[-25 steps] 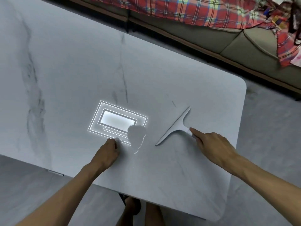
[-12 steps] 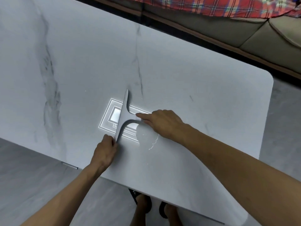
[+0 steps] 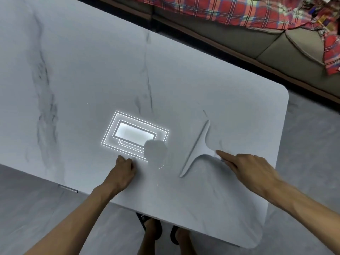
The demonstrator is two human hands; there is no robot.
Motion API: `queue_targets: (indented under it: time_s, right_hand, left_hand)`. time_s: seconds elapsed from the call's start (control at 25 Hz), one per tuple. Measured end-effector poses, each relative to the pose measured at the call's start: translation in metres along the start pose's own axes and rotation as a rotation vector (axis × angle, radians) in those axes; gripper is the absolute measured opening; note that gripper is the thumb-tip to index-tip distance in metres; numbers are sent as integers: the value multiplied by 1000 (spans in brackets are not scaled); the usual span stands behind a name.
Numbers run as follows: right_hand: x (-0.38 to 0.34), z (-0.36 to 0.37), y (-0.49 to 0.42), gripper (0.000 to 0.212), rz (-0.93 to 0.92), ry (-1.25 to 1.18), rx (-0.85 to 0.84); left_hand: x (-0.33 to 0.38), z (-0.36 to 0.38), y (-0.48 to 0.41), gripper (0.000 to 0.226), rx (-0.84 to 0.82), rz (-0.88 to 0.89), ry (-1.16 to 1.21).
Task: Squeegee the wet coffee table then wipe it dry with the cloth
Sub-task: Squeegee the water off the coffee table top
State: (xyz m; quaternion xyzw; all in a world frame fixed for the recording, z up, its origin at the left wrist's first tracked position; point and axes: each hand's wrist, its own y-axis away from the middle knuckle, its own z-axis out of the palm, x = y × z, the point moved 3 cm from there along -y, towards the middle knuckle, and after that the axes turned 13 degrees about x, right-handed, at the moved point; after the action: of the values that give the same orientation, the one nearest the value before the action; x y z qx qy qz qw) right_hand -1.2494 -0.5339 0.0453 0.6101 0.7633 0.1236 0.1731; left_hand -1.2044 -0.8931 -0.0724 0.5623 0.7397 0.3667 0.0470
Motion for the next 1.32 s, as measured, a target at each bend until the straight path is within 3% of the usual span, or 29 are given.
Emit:
queue_targets:
  time_s: [0.24, 0.32, 0.44, 0.64, 0.8, 0.92, 1.12, 1.32]
  right_hand:
    - [-131, 48, -30, 47, -319, -135, 106]
    - [-156, 67, -31, 55, -361, -126, 100]
    - [-133, 73, -18, 57, -334, -106, 88]
    - [-32, 54, 30, 44, -87, -17, 1]
    - [-8, 31, 56, 43, 20, 56, -34]
    - [-55, 34, 41, 49, -135, 29, -16]
    - [-211, 68, -21, 54, -555, -68, 20]
    - [-284, 94, -56, 50, -629, -31, 22]
  left_hand:
    - [-14, -16, 14, 17, 235, -241, 197]
    - [-21, -16, 20, 16, 239, -253, 188]
    - [-20, -6, 25, 13, 164, -192, 137]
    - [-5, 10, 26, 10, 74, -104, 62]
    - [-1, 10, 34, 7, 99, -120, 128]
    - [-13, 2, 42, 8, 245, -210, 218]
    - [-64, -23, 62, 13, 547, -477, 331]
    - [-103, -29, 77, 13, 527, -561, 333]
